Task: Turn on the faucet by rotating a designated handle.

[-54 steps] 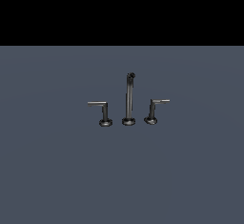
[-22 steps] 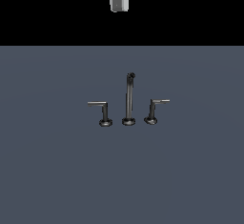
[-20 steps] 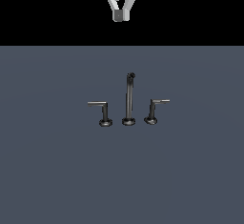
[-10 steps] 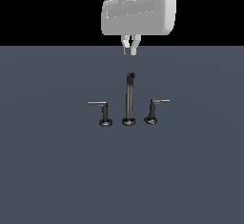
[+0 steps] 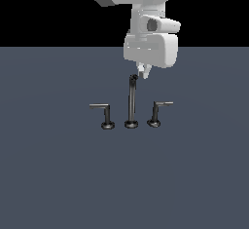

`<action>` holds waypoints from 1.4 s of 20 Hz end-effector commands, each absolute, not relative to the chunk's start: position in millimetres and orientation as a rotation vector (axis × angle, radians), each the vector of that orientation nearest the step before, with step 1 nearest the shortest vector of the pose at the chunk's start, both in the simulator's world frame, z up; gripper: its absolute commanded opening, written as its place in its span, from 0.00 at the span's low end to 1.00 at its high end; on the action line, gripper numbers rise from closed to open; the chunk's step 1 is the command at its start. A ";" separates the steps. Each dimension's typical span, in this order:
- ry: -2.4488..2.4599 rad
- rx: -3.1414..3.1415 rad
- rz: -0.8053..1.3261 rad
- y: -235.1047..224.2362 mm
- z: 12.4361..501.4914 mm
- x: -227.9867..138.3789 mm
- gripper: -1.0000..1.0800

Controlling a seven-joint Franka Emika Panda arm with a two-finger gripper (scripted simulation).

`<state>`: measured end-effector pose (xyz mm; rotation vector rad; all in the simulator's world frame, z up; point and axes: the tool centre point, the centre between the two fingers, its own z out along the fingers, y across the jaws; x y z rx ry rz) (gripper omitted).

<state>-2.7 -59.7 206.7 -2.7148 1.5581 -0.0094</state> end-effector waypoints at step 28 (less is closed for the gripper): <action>2.082 -2.353 0.000 -148.3 98.0 54.4 0.00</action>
